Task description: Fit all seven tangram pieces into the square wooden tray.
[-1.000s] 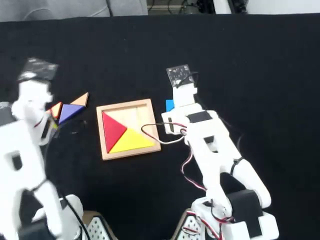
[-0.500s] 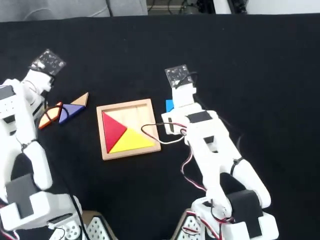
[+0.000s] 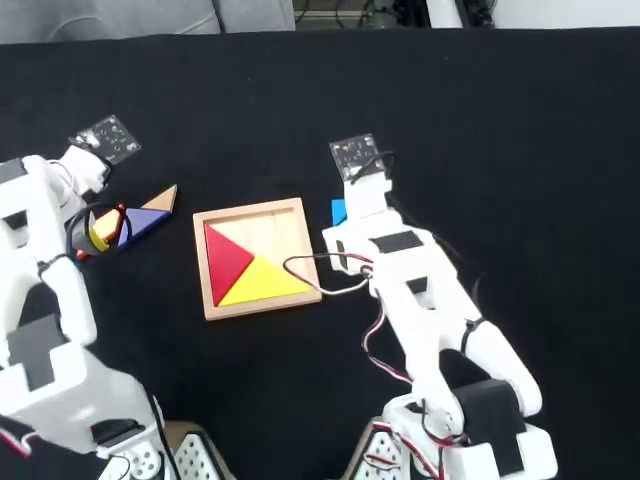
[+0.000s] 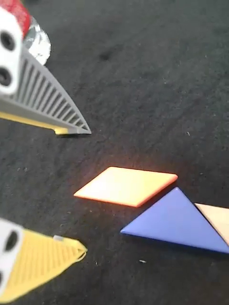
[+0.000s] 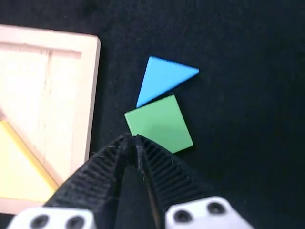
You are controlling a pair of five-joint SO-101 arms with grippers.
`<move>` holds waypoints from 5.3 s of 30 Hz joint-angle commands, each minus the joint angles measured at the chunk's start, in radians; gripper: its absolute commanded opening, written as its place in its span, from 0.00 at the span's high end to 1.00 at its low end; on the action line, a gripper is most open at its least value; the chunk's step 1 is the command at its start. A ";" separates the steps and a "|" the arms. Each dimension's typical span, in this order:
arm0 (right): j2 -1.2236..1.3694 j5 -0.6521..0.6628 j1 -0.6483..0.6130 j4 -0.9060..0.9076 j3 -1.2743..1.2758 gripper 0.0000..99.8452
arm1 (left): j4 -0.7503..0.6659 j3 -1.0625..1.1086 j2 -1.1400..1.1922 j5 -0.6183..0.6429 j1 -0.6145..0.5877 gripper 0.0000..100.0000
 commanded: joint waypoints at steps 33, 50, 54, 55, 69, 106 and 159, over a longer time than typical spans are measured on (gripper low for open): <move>0.177 0.011 0.012 0.034 -0.154 0.99 | 0.187 -0.518 0.486 -0.285 0.076 0.70; 0.183 0.011 0.011 0.029 -0.156 0.99 | 0.229 -0.492 0.493 -0.397 0.015 0.77; 0.183 0.011 0.011 0.029 -0.154 0.99 | 0.229 -0.501 0.529 -0.393 0.022 0.88; 0.183 0.011 0.011 0.028 -0.154 0.99 | 0.229 -0.501 0.535 -0.393 0.024 0.89; 0.176 0.011 0.009 0.029 -0.154 0.99 | 0.726 -0.842 0.397 -0.370 0.028 0.90; -0.087 -0.152 0.324 -0.127 -0.018 0.99 | -0.009 0.286 -0.361 1.961 0.934 0.84; -0.094 -0.147 0.321 -0.143 -0.007 0.99 | -0.034 0.220 -0.137 1.970 0.963 0.75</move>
